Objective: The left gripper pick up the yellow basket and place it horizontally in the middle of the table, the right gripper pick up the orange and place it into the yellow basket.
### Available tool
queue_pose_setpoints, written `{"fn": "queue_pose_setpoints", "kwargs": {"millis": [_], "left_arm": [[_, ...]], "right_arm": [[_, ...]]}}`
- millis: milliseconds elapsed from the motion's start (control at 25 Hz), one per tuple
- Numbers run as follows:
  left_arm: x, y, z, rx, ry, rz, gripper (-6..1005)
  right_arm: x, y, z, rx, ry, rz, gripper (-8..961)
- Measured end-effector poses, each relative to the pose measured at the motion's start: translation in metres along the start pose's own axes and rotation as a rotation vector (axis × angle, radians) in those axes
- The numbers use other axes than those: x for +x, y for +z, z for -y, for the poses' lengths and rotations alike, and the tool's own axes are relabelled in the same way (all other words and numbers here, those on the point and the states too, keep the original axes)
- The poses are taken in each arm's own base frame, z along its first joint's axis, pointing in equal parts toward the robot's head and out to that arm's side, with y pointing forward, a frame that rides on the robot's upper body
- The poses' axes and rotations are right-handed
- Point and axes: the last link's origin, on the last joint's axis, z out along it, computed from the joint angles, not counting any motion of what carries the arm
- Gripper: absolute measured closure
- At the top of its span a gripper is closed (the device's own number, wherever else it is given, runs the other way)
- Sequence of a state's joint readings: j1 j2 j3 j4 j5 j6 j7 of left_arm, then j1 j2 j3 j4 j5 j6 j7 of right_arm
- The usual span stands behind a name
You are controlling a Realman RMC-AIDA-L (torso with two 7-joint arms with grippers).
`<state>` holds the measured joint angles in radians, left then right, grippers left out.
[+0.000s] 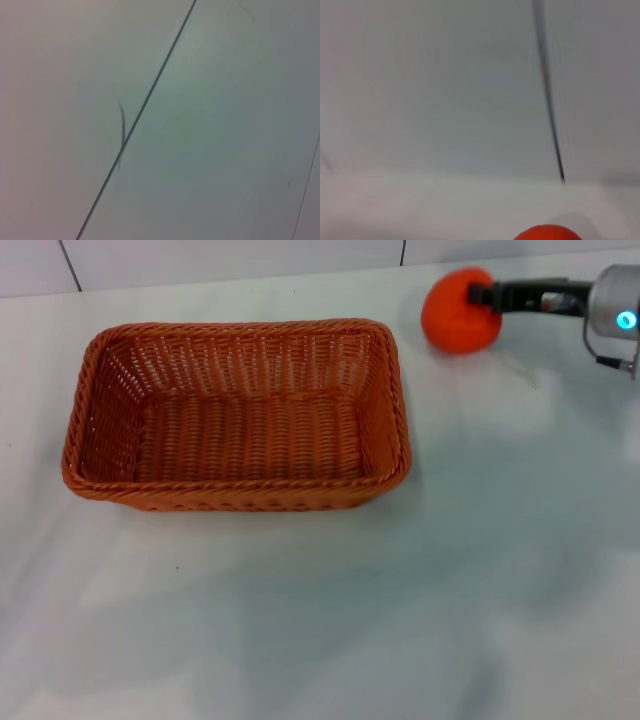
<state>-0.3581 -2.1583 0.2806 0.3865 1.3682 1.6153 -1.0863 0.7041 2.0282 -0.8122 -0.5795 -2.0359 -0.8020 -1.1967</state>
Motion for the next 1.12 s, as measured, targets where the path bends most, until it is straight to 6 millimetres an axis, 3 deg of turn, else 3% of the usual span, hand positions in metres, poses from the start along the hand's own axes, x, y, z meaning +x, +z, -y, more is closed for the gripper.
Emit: {"fn": "queue_pose_setpoints", "kwargs": {"millis": [160, 280, 480, 640, 720, 920, 1120], "left_arm": [[0.001, -0.001, -0.001, -0.005, -0.01, -0.004, 323], [0.001, -0.001, -0.001, -0.006, -0.01, -0.005, 323], [0.0, 0.0, -0.002, -0.008, -0.012, -0.006, 323], [0.0, -0.001, -0.002, -0.007, -0.013, -0.006, 324], [0.0, -0.002, -0.001, -0.004, -0.013, -0.005, 324], [-0.001, -0.007, -0.001, 0.006, -0.014, -0.003, 324], [-0.001, -0.007, -0.001, 0.009, -0.019, -0.005, 324]], "right_arm": [[0.007, -0.016, -0.001, 0.1, 0.108, -0.161, 764], [0.018, -0.026, 0.017, 0.247, 0.15, -0.301, 792], [0.029, -0.024, 0.073, 0.505, 0.088, -0.389, 830], [0.025, -0.004, 0.12, 0.649, -0.01, -0.296, 878], [0.017, 0.008, 0.142, 0.692, -0.088, -0.216, 826], [0.011, 0.015, 0.153, 0.705, -0.135, -0.165, 704], [0.011, 0.012, 0.148, 0.698, -0.104, -0.188, 595]]}}
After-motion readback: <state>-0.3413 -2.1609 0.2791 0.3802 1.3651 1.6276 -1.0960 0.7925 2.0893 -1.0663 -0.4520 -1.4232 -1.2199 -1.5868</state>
